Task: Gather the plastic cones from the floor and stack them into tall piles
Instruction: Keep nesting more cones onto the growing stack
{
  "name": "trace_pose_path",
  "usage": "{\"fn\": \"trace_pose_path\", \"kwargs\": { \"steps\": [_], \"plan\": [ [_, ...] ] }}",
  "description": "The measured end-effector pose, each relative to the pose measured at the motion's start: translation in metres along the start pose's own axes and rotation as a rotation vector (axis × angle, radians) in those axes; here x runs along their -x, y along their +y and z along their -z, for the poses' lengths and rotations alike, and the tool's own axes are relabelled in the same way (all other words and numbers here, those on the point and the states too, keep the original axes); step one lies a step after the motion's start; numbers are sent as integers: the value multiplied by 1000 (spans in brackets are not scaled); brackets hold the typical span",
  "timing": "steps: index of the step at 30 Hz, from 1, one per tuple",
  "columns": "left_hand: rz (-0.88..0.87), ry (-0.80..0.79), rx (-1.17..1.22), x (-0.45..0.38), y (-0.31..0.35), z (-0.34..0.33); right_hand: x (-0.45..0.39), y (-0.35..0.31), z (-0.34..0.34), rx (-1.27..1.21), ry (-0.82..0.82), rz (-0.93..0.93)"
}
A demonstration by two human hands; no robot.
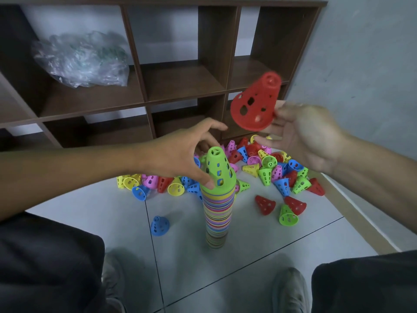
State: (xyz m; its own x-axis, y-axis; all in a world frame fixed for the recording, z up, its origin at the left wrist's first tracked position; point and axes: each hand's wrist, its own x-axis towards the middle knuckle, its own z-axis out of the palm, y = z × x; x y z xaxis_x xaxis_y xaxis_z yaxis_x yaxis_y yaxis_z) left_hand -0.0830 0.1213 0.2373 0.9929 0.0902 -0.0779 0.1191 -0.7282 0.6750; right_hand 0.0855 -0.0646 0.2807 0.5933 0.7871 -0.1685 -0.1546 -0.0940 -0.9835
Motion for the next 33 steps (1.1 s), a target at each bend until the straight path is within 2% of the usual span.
{"fn": "trace_pose_path", "kwargs": {
  "steps": [4,9,16,21,25,28,30,33],
  "plan": [
    [-12,102,60,7,-4,14,6,4,-13,84,-152,-14],
    [-91,199,149,14,-3,24,4,16,-33,204,-149,-62],
    [-134,162,67,15,6,9,-1,25,-42,392,-48,-87],
    [-65,101,-5,9,6,-11,-4,35,-38,802,-125,-122],
    [80,39,251,10,3,-29,-13,49,-25,831,-93,-197],
    [111,88,373,15,1,-41,-20,69,-9,830,-53,-216],
    [129,169,422,17,1,-54,-26,89,5,891,-126,-233],
    [172,380,518,16,0,-88,-28,120,25,1105,-373,-371]
  ]
}}
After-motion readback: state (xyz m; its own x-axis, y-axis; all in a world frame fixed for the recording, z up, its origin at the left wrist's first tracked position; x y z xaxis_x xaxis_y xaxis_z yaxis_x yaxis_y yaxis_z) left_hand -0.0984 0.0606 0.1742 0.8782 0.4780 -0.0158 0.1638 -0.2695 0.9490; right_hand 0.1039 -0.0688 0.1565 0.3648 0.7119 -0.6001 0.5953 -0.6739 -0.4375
